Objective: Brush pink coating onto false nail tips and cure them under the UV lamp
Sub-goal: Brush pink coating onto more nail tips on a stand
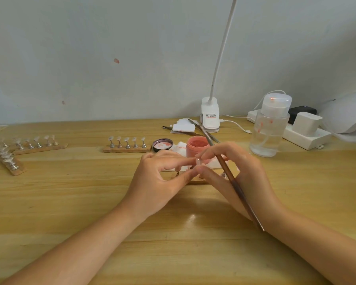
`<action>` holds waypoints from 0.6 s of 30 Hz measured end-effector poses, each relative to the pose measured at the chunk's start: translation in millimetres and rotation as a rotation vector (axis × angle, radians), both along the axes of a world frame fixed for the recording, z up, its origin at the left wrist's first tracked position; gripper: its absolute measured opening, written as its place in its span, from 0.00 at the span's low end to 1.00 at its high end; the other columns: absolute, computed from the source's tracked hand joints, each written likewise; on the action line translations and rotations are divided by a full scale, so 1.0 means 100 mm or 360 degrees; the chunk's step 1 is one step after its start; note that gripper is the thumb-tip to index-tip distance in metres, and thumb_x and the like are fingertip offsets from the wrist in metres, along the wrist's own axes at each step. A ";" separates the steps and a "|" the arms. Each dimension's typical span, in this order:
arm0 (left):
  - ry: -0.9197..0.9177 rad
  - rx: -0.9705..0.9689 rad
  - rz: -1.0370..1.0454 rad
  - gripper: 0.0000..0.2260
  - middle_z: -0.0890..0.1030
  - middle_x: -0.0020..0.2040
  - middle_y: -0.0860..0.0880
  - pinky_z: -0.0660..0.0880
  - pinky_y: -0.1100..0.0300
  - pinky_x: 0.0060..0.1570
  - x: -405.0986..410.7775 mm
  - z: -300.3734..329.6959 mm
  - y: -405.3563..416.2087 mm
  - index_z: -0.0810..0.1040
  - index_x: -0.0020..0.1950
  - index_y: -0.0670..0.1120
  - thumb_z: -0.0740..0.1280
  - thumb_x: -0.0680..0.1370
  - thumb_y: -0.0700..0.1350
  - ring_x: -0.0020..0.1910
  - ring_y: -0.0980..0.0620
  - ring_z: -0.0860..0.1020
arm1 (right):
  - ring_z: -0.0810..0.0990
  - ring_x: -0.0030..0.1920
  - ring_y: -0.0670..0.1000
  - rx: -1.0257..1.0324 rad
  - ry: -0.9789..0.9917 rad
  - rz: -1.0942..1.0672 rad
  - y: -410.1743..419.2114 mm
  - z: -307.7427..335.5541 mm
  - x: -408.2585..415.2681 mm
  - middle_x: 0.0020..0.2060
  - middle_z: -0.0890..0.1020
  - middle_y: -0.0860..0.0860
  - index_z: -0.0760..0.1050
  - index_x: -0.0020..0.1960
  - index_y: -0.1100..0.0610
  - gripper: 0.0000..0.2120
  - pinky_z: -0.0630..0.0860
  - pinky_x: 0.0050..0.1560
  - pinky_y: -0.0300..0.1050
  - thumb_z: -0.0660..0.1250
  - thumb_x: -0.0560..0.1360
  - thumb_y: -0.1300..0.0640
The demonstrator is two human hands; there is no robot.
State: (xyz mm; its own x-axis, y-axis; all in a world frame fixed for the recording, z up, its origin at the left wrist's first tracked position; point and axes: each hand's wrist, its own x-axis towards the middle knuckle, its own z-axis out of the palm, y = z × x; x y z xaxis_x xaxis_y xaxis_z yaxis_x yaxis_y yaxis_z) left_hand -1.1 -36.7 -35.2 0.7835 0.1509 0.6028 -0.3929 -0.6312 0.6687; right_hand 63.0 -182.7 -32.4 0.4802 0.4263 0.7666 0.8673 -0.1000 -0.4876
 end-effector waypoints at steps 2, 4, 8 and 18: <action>0.0016 -0.0028 -0.0038 0.11 0.81 0.43 0.67 0.67 0.71 0.54 0.00 0.01 0.01 0.78 0.47 0.60 0.71 0.66 0.50 0.48 0.69 0.76 | 0.79 0.45 0.42 0.0087 0.0111 -0.0029 -0.04 0.03 0.04 0.42 0.81 0.41 0.75 0.43 0.51 0.07 0.73 0.48 0.35 0.72 0.68 0.56; 0.0065 -0.0025 -0.0019 0.17 0.78 0.47 0.71 0.64 0.79 0.51 0.01 0.00 0.04 0.75 0.51 0.62 0.74 0.67 0.46 0.51 0.73 0.73 | 0.78 0.44 0.41 0.0119 0.0210 -0.0085 -0.12 0.05 0.09 0.41 0.80 0.41 0.74 0.42 0.49 0.08 0.72 0.48 0.34 0.73 0.69 0.54; 0.0264 -0.0030 0.0130 0.23 0.78 0.50 0.63 0.67 0.66 0.57 0.06 -0.06 0.10 0.70 0.53 0.65 0.75 0.65 0.48 0.53 0.69 0.73 | 0.78 0.45 0.42 -0.0082 0.0301 -0.0147 -0.22 0.02 0.22 0.41 0.80 0.43 0.74 0.42 0.48 0.09 0.72 0.49 0.36 0.73 0.68 0.57; 0.0464 -0.0014 0.0154 0.21 0.79 0.38 0.58 0.66 0.56 0.62 0.11 -0.12 0.13 0.71 0.51 0.62 0.75 0.67 0.44 0.47 0.66 0.76 | 0.77 0.45 0.41 -0.0404 0.0183 -0.0116 -0.22 -0.05 0.28 0.41 0.81 0.43 0.77 0.43 0.55 0.07 0.68 0.48 0.26 0.74 0.67 0.57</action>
State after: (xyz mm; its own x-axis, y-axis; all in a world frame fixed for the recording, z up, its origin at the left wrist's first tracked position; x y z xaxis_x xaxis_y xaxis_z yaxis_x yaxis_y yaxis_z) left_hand 9.5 -23.7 -47.2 0.9049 0.2377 0.3532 -0.1221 -0.6498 0.7502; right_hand 90.9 -204.7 -37.1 0.5939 0.5589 0.5788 0.7940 -0.2912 -0.5335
